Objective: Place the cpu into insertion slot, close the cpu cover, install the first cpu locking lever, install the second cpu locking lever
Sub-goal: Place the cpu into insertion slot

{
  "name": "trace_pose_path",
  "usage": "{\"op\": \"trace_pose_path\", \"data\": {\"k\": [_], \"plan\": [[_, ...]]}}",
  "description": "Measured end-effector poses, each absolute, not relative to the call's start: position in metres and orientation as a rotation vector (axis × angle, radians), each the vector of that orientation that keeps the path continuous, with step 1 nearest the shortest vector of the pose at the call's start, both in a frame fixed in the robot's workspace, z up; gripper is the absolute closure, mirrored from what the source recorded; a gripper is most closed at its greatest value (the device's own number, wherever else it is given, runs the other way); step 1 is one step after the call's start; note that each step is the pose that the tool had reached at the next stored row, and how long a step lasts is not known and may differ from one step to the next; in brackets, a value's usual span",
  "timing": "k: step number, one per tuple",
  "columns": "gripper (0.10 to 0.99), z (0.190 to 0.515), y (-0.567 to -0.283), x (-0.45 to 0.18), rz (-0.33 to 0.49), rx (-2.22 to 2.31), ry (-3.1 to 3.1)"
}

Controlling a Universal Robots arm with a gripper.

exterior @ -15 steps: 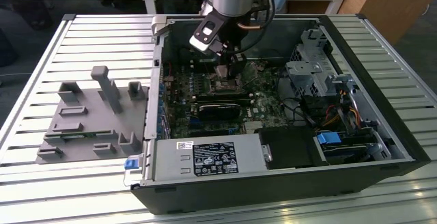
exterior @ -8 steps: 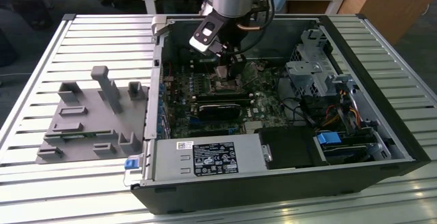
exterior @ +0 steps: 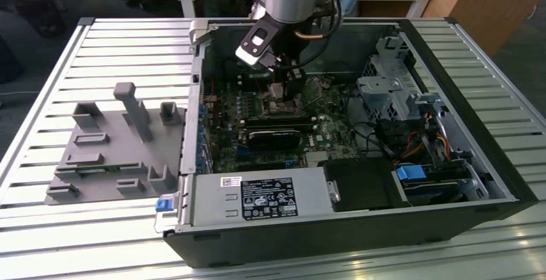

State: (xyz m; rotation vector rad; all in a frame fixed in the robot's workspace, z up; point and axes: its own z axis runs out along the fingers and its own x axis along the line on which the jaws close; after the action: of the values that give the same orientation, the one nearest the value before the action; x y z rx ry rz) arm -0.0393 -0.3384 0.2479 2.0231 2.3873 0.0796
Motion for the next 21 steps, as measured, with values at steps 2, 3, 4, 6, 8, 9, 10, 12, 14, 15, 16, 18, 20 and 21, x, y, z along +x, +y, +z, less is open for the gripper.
{"op": "trace_pose_path", "data": {"k": [2, 3, 4, 6, 8, 9, 10, 12, 14, 15, 16, 18, 20, 21], "plan": [[0.545, 0.2473, -0.3384, -0.0393, 0.079, 2.032, 2.380], [0.545, 0.2469, -0.3384, -0.0393, 0.079, 2.036, 2.376], [0.545, 0.2466, -0.3384, -0.0393, 0.079, 2.040, 2.372], [0.545, 0.2461, -0.3384, -0.0393, 0.079, 2.047, 2.366], [0.545, 0.2456, -0.3384, -0.0393, 0.078, 2.053, 2.362], [0.545, 0.2453, -0.3384, -0.0393, 0.078, 2.055, 2.360], [0.545, 0.2451, -0.3384, -0.0393, 0.078, 2.057, 2.358], [0.545, 0.2446, -0.3384, -0.0393, 0.077, 2.061, 2.356], [0.545, 0.2442, -0.3384, -0.0393, 0.076, 2.064, 2.353], [0.545, 0.2440, -0.3384, -0.0393, 0.076, 2.066, 2.352], [0.545, 0.2438, -0.3384, -0.0393, 0.076, 2.068, 2.351], [0.545, 0.2436, -0.3384, -0.0393, 0.075, 2.072, 2.348], [0.545, 0.2432, -0.3384, -0.0393, 0.075, 2.077, 2.343], [0.545, 0.2428, -0.3384, -0.0392, 0.075, 2.080, 2.341]]}}
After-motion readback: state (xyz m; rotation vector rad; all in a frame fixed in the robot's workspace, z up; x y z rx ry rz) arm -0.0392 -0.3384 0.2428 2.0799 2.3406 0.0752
